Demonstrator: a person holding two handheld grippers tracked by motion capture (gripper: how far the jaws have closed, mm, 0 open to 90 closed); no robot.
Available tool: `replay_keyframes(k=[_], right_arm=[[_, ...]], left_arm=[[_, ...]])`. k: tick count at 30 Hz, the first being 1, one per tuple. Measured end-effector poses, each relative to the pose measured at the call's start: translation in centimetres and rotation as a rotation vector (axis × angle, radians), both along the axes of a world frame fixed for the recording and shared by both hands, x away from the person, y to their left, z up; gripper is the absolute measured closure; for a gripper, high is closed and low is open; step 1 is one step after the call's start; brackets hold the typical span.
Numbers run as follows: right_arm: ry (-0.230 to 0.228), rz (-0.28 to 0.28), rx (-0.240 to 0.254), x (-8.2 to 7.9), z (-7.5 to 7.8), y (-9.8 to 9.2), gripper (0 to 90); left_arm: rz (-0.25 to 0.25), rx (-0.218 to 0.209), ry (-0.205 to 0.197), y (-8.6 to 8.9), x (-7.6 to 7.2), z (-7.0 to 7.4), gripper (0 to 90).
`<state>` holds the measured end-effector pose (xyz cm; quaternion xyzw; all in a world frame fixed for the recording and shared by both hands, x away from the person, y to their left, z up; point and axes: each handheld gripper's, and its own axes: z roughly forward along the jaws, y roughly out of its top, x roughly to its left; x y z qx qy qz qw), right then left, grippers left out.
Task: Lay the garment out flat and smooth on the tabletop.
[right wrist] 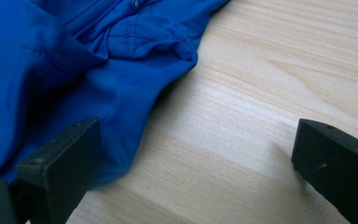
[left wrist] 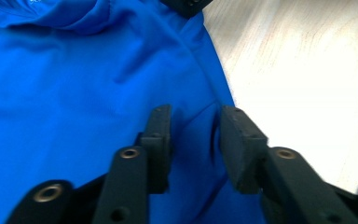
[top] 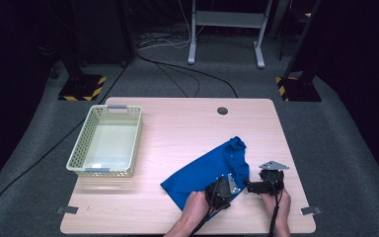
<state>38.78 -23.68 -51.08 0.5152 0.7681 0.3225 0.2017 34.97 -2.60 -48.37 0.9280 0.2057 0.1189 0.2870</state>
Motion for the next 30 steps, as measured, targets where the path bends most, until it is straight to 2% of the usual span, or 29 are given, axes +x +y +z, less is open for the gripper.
replay_keyframes(k=[5, 8, 15, 19, 30], right_arm=[[0.000, -0.003, 0.001, 0.0, 0.0, 0.0, 1.8], [0.000, -0.003, 0.001, 0.0, 0.0, 0.0, 1.9], [-0.003, -0.005, 0.003, 0.0, 0.0, 0.0, 2.5], [-0.004, -0.008, 0.004, 0.0, 0.0, 0.0, 3.0], [-0.006, -0.007, 0.005, 0.0, 0.0, -0.1, 3.4]], left_arm=[[-0.007, -0.001, -0.007, 0.2, 0.1, -0.1, 80.6], [-0.013, 0.001, -0.007, 0.2, 0.2, 0.0, 85.0], [0.009, -0.035, -0.018, 0.8, 0.6, 0.4, 86.2], [0.025, -0.058, -0.009, 1.1, 0.9, 0.7, 86.2], [0.035, -0.073, -0.012, 1.7, 1.0, 1.5, 86.1]])
